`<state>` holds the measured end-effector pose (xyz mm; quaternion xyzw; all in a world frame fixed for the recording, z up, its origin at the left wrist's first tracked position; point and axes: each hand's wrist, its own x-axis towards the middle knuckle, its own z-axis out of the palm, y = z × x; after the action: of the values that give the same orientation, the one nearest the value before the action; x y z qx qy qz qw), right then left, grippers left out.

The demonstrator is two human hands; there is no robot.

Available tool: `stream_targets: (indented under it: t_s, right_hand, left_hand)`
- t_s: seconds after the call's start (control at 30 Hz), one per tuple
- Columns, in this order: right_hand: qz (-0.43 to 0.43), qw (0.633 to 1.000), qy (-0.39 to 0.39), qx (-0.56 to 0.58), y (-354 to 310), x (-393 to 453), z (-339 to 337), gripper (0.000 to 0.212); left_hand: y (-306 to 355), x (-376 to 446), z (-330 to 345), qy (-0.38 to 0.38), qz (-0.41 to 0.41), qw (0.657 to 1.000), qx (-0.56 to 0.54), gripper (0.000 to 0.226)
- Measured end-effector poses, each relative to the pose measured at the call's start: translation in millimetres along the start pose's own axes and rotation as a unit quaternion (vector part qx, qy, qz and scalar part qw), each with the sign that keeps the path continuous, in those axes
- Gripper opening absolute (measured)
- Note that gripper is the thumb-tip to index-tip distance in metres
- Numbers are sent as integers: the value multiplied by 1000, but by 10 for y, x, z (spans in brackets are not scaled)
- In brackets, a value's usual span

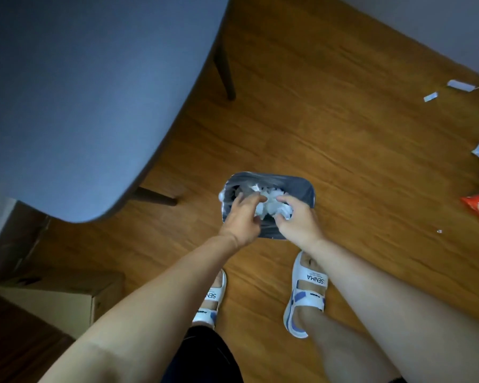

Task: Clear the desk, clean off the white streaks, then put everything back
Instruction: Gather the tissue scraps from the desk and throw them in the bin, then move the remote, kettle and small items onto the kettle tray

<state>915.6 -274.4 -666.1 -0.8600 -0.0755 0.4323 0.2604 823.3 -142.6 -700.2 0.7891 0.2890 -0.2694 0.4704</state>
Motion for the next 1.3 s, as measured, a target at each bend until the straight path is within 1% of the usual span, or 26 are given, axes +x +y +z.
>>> stream_targets:
  t_s: [0.1,0.23,0.37,0.43,0.63,0.73,0.8,0.9,0.97,1.07,1.13,1.3]
  right_hand:
    - [0,1000,-1,-7,-71,-96,-39,40]
    - [-19,999,10,-27,-337,-421,-190,35]
    - [-52,996,1,-69,-829,-923,-490,34]
    - [-76,991,-2,-112,-1124,-1191,-655,34]
    - [-144,961,-12,-238,-2049,-2014,-1055,33]
    - [-203,930,-21,-305,-2617,-2551,-1177,35]
    - [-243,908,-38,-339,-2971,-2889,-1221,39]
    - [-298,873,-67,-380,-3405,-3396,-1227,41]
    - [-342,846,-87,-400,-3654,-3772,-1201,38]
    - [-409,809,-118,-406,-3940,-4357,-1086,39]
    - [-453,777,-134,-416,-4054,-4736,-954,39]
    - [-544,705,-184,-417,-4170,-5647,-471,40]
  left_hand:
    - [41,-139,-132,24,-8,1000,8,46]
    - [234,-513,-388,41,-21,999,15,41]
    - [566,-1028,-789,63,-17,997,28,38]
    - [764,-1327,-1031,83,-8,996,37,35]
    - [1233,-2359,-1840,145,16,986,82,38]
    - [1381,-3069,-2252,194,-1,977,91,42]
    - [1449,-3544,-2460,225,-27,970,87,43]
    - [1519,-4285,-2632,258,-82,961,59,46]
    - [1568,-4834,-2689,288,-120,949,44,46]
    - [1611,-5684,-2696,331,-170,928,5,47]
    - [1577,-6215,-2627,355,-202,913,-20,47]
    - [1367,-7334,-2293,442,-265,855,-60,45]
